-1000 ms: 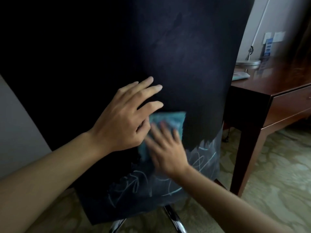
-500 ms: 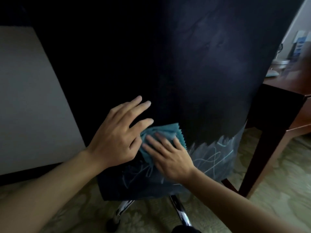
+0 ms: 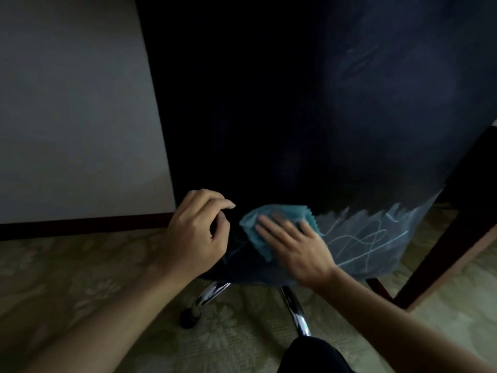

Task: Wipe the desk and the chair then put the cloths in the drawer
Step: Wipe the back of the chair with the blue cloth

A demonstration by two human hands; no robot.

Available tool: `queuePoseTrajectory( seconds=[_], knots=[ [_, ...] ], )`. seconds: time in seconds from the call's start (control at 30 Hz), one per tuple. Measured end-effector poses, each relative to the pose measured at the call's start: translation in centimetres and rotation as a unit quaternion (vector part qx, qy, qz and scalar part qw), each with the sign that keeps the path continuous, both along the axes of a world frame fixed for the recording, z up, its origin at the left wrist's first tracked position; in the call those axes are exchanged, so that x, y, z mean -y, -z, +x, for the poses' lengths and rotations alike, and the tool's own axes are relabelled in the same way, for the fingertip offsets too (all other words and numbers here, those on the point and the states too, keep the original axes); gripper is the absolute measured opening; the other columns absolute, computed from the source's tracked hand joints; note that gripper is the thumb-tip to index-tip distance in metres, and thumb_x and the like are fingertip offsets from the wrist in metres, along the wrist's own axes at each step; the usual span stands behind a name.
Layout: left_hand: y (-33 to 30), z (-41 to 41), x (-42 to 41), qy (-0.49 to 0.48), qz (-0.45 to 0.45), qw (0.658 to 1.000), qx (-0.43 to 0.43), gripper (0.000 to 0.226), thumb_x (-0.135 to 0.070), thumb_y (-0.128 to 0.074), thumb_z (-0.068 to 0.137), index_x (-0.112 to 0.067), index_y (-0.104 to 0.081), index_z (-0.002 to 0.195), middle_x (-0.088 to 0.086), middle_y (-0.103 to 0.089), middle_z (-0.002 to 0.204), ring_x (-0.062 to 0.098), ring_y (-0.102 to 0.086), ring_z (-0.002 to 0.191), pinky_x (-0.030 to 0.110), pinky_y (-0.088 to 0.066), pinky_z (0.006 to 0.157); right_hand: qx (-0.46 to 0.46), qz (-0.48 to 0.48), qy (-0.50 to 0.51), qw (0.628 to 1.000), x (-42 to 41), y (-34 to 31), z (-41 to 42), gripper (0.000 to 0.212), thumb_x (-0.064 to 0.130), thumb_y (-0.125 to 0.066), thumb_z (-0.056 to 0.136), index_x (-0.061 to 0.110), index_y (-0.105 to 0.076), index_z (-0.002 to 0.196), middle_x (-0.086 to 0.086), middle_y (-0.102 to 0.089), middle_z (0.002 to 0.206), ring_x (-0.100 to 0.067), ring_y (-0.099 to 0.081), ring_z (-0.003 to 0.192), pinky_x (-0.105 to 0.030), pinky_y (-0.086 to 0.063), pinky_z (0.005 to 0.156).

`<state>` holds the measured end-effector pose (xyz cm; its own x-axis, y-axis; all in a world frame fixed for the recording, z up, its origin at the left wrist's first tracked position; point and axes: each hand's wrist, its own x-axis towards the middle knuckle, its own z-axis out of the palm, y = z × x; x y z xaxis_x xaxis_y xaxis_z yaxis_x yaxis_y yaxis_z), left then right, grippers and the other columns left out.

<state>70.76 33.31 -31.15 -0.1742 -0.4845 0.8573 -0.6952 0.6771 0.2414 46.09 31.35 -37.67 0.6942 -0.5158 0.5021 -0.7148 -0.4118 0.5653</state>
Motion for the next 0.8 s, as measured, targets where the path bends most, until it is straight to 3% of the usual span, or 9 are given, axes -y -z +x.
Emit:
queuePoseTrajectory(
  seconds=[0.1,0.2,0.27,0.37,0.43,0.57,0.67,0.73,0.8],
  knots=[
    [0.6,0.8,-0.1,-0.033,0.008,0.996,-0.077,0.018,0.001,-0.056,0.085,-0.002,-0.071,0.095,0.007,-0.064,0.094,0.02,-0.06,0.092,0.021,-0.043,0.085,0.138,-0.086,-0.013,0.987,0.9,-6.1,2.1,0.057,0.025,-0.044,0.098,0.016,-0.028,0.152,-0.002,-0.021,0.16,-0.024,-0.019,0.149,-0.046,-0.008,0.119],
    [1.8,1.1,0.0,-0.053,0.07,0.982,-0.165,0.022,-0.004,-0.056,0.085,-0.006,-0.069,0.103,0.003,-0.06,0.103,0.015,-0.056,0.101,0.023,-0.044,0.089,0.244,-0.148,0.01,0.958,2.0,-9.1,4.1,0.052,0.026,-0.044,0.102,0.015,-0.031,0.151,-0.005,-0.019,0.158,-0.025,-0.012,0.149,-0.051,-0.007,0.12],
    [3.0,1.2,-0.4,-0.053,0.125,0.969,-0.208,0.026,-0.009,-0.055,0.085,-0.01,-0.068,0.108,-0.003,-0.056,0.108,0.01,-0.054,0.104,0.024,-0.045,0.091,0.198,-0.117,0.006,0.973,1.8,-5.6,4.6,0.057,0.027,-0.048,0.099,0.017,-0.029,0.152,-0.003,-0.016,0.16,-0.025,-0.008,0.151,-0.048,-0.006,0.119],
    [4.7,1.7,-1.1,-0.061,0.164,0.951,-0.255,0.032,-0.011,-0.053,0.084,-0.013,-0.063,0.114,-0.005,-0.052,0.111,0.008,-0.053,0.105,0.017,-0.042,0.093,0.055,-0.028,0.008,0.998,0.9,1.0,3.5,0.069,0.029,-0.053,0.093,0.019,-0.024,0.155,-0.001,-0.014,0.163,-0.022,-0.009,0.151,-0.046,-0.01,0.117],
    [5.5,2.4,-1.0,-0.078,0.179,0.94,-0.281,0.036,-0.01,-0.053,0.084,-0.015,-0.06,0.119,-0.005,-0.052,0.115,0.007,-0.052,0.108,0.021,-0.044,0.096,0.029,-0.023,0.005,0.999,0.9,0.9,3.3,0.07,0.03,-0.051,0.093,0.019,-0.021,0.155,0.001,-0.012,0.163,-0.022,-0.009,0.151,-0.046,-0.009,0.118],
    [6.3,2.9,0.1,-0.109,0.255,0.91,-0.308,0.056,-0.003,-0.059,0.089,-0.02,-0.048,0.141,-0.005,-0.048,0.139,0.011,-0.045,0.13,0.039,-0.041,0.11,0.153,-0.113,-0.006,0.982,2.0,-5.2,6.3,0.056,0.025,-0.049,0.099,0.016,-0.032,0.152,-0.003,-0.021,0.159,-0.024,-0.018,0.149,-0.05,-0.008,0.12],
    [6.9,2.5,0.7,-0.089,0.317,0.879,-0.344,0.058,-0.004,-0.058,0.094,-0.023,-0.046,0.147,-0.001,-0.048,0.149,0.017,-0.043,0.139,0.037,-0.037,0.116,0.191,-0.112,-0.003,0.975,2.2,-4.2,8.5,0.054,0.027,-0.046,0.101,0.015,-0.034,0.152,-0.004,-0.02,0.159,-0.024,-0.013,0.15,-0.05,-0.006,0.12],
    [7.3,2.6,0.9,-0.07,0.337,0.849,-0.401,0.054,-0.005,-0.057,0.095,-0.025,-0.048,0.144,0.008,-0.064,0.132,0.019,-0.06,0.122,0.035,-0.05,0.103,0.117,-0.045,-0.013,0.992,1.6,0.2,8.4,0.063,0.026,-0.054,0.095,0.016,-0.031,0.153,-0.002,-0.019,0.161,-0.023,-0.012,0.151,-0.048,-0.011,0.118],
    [7.5,2.8,1.2,-0.051,0.347,0.83,-0.433,0.051,-0.004,-0.055,0.096,-0.025,-0.051,0.142,0.007,-0.073,0.102,0.001,-0.065,0.08,0.016,-0.052,0.07,0.02,0.016,0.002,1.0,0.9,4.0,7.2,0.072,0.026,-0.058,0.092,0.016,-0.025,0.155,-0.001,-0.016,0.163,-0.021,-0.007,0.152,-0.045,-0.007,0.12]
  ],
)
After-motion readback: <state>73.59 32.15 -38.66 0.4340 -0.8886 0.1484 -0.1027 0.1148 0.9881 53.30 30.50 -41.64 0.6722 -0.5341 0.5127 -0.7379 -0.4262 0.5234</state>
